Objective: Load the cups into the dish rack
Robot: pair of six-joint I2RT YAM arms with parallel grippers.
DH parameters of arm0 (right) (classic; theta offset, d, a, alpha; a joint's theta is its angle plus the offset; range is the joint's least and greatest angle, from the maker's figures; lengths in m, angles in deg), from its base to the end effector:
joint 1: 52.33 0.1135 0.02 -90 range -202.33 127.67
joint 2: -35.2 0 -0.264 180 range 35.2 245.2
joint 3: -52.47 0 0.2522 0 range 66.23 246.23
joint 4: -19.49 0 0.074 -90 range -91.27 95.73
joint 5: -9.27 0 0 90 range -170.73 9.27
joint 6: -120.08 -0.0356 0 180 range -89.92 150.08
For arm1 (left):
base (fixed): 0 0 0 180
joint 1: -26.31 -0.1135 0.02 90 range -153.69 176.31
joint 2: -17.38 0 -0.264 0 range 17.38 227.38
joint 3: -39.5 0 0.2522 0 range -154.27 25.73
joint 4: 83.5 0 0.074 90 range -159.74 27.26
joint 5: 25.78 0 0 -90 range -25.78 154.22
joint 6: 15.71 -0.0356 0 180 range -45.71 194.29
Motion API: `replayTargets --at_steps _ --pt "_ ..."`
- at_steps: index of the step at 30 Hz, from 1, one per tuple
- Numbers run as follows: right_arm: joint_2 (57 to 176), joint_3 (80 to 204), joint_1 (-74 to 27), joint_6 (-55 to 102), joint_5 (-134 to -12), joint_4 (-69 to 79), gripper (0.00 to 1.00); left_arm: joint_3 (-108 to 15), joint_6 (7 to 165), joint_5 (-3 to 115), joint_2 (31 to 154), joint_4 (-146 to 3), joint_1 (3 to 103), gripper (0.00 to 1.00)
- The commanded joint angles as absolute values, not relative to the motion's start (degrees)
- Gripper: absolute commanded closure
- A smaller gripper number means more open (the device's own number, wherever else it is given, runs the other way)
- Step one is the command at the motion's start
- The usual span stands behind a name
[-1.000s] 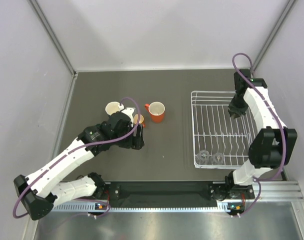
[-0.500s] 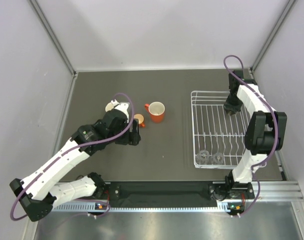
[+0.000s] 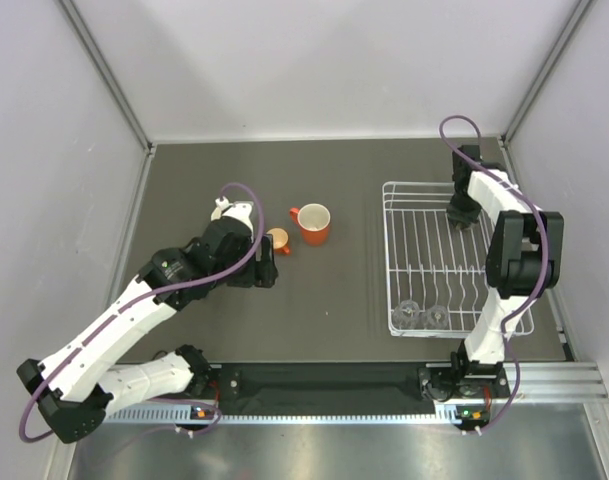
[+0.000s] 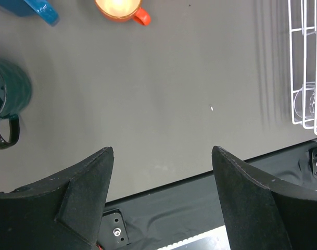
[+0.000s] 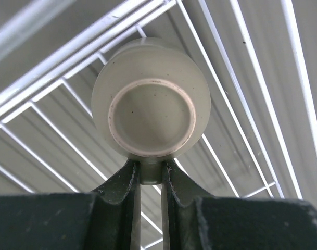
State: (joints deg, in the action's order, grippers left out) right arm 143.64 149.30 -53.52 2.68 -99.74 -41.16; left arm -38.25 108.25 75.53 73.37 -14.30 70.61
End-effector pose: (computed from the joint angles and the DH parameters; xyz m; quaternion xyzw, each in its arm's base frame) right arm 0.3830 -0.0196 0.2107 0.2653 0.9380 -0.1244 0.1851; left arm 0.1339 -0.1209 0.3456 0.0479 0.9267 -0.1567 0.3381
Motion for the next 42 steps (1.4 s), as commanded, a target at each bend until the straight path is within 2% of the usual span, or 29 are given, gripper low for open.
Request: replayTargets --at_steps 1,4,8,13,14,16,17,20,27,32,38,42 --pt "143.48 148.85 -53.82 3.10 -103.23 -37.60 1.00 -40.71 109.01 76.96 72.75 -13.22 70.43 0.19" --pt "143.30 147.80 -54.08 3.62 -103.15 -36.55 1.00 -40.97 109.01 77.05 73.02 -13.22 70.35 0.19" --pt "143.92 146.92 -54.08 3.80 -101.83 -36.46 0.93 -41.50 108.84 76.79 73.81 -13.31 70.35 0.19" --pt "142.69 145.07 -54.00 3.89 -99.81 -35.49 0.74 -41.94 108.75 76.35 74.42 -13.40 70.35 0.19" --pt "142.17 144.81 -54.00 3.71 -99.37 -35.58 0.66 -41.85 108.75 76.17 74.42 -13.49 70.35 0.19" --pt "141.37 144.46 -53.91 3.62 -98.75 -36.02 0.58 -41.94 108.75 75.99 74.51 -13.49 70.43 0.19" --pt "140.59 144.20 -53.91 3.36 -98.32 -36.19 0.50 -41.94 108.75 75.91 74.69 -13.58 70.35 0.19" --pt "138.57 143.32 -53.73 3.18 -97.18 -37.07 0.40 -41.94 109.01 75.20 74.60 -14.01 70.35 0.19" --pt "130.92 142.87 -52.77 3.89 -96.12 -39.97 0.30 -41.94 109.62 72.83 74.86 -16.30 70.35 0.19" --pt "125.03 142.88 -52.77 3.98 -93.14 -43.66 0.28 -40.98 111.29 70.81 75.65 -18.14 70.35 0.20" --pt "115.90 140.95 -47.41 6.61 -84.27 -47.09 0.25 -35.80 114.54 65.10 76.88 -24.12 70.35 0.21" --pt "109.65 140.41 -39.61 8.02 -81.09 -51.47 0.22 -35.79 115.86 65.09 80.74 -25.09 70.35 0.24"
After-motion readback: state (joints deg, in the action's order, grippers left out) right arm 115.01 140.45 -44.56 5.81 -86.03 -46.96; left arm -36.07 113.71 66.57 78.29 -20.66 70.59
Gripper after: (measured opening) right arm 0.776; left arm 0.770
